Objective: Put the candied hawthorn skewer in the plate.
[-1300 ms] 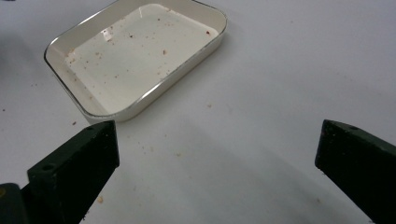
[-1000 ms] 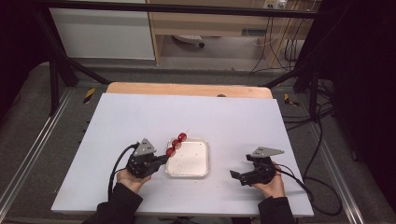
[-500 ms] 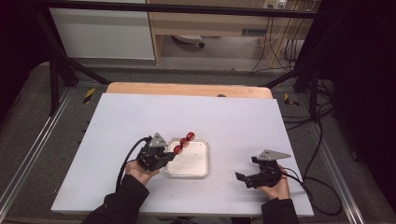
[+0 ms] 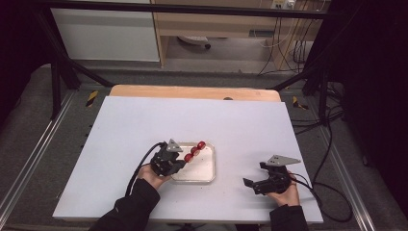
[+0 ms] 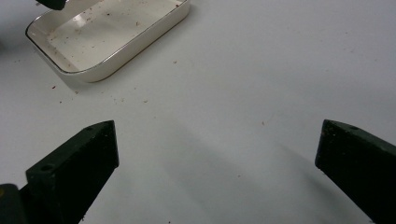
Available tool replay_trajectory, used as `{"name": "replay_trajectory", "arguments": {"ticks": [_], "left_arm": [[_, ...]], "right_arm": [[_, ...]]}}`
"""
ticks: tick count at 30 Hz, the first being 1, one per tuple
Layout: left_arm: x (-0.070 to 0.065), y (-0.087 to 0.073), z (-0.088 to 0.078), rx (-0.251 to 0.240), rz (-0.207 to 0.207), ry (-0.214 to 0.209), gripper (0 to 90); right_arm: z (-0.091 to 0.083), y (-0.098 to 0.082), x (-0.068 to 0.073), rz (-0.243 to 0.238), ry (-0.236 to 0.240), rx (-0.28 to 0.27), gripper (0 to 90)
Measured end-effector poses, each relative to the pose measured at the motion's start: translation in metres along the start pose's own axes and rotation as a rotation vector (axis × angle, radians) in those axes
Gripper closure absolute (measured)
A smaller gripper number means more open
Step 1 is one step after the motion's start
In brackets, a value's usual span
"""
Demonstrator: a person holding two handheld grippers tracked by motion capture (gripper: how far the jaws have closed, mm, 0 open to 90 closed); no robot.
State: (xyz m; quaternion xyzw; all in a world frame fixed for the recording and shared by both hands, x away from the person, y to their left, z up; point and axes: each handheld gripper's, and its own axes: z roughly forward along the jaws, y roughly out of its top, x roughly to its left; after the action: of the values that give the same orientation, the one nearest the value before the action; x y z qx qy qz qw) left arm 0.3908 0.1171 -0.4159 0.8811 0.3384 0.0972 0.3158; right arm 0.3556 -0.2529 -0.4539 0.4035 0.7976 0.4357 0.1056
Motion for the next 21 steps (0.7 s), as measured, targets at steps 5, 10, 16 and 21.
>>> {"name": "replay_trajectory", "arguments": {"ticks": [5,10,16,21], "left_arm": [[-0.001,-0.002,0.007,0.042,-0.013,0.013,87.9],[-0.002,-0.003,0.012,0.072,-0.025,0.020,87.9],[-0.003,-0.004,0.014,0.100,-0.036,0.044,87.6],[-0.003,-0.004,0.014,0.100,-0.038,0.042,87.0]], "right_arm": [[0.000,0.000,0.000,0.000,0.003,0.000,0.2],[0.001,-0.001,-0.001,-0.003,0.001,0.000,0.2],[0.001,-0.001,-0.001,-0.001,0.003,-0.003,0.2],[0.000,-0.001,-0.001,-0.002,0.002,-0.004,0.2]]}}
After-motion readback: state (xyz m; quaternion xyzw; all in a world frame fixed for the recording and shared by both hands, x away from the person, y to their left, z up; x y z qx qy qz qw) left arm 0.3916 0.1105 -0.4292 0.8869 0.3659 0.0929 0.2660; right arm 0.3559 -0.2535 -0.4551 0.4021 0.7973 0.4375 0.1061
